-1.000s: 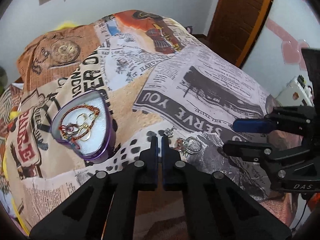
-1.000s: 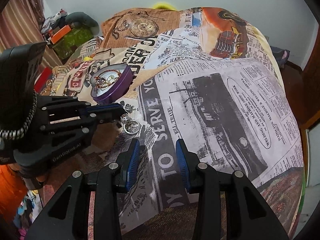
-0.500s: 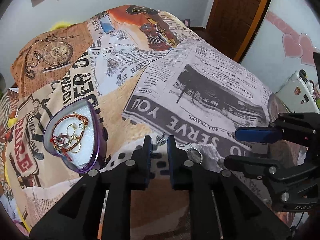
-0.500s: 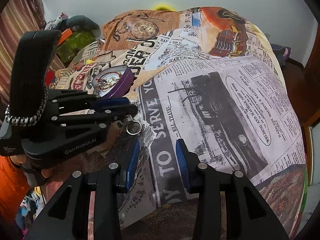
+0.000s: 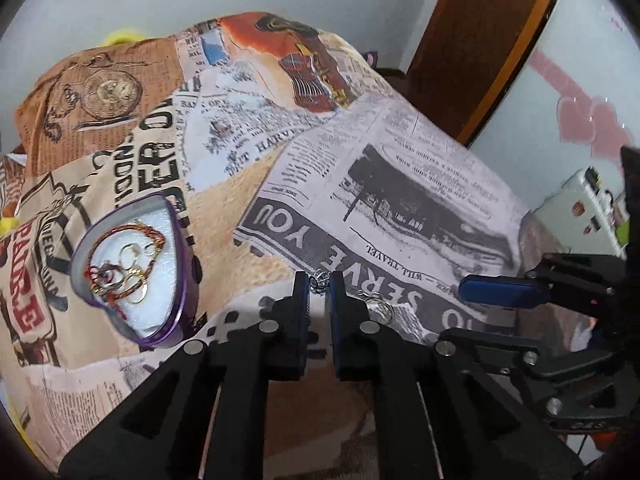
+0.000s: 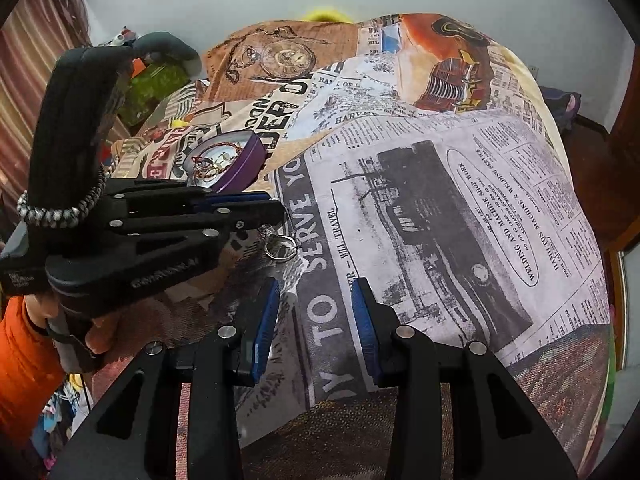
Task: Organize jewelry
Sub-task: 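Grasp a silver ring with the left tool while the right tool grasps the silver ring cluster, then carry the silver pieces with both tools into the heart tin and open them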
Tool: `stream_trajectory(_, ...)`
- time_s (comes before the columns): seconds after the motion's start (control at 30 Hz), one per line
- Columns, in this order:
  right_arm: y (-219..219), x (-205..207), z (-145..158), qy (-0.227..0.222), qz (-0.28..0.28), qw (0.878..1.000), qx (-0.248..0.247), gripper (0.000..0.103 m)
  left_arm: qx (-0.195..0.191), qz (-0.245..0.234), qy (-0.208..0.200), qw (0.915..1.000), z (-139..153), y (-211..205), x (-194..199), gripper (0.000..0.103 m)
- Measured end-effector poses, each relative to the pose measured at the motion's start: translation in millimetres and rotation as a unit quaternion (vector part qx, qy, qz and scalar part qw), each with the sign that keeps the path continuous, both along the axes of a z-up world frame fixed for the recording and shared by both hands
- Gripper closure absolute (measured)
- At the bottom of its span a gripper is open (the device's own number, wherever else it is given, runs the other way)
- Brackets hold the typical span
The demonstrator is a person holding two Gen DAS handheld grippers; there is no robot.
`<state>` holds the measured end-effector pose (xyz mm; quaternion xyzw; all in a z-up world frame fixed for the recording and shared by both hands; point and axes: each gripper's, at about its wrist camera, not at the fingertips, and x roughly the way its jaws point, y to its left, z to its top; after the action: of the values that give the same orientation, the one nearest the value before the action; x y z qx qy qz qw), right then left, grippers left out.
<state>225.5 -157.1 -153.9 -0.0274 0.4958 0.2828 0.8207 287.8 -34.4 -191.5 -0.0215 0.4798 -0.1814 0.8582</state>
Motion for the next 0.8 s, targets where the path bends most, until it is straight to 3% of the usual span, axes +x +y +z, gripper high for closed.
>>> stream_trajectory(0.37, 20.4, -6.5, 10.8, -0.022, 0.017, 1.000, -0.011, 0.069, -0.032, 0.017, -0.053, 0.9979, 45.8, 27.4, -36.5, 0.095)
stream_trajectory(0.63, 46.8, 2.0, 3.3, -0.034, 0.036, 0.997, -0.051, 0.069, -0.010, 0.044, -0.057, 0.9974, 41.4, 49.9, -48.5, 0.095)
stream_trajectory(0.8, 50.1, 17.0, -5.6, -0.019, 0.025, 0.998, -0.060, 0.069, -0.006, 0.051, -0.054, 0.9972, 31.6, 59.7, -53.2, 0.095)
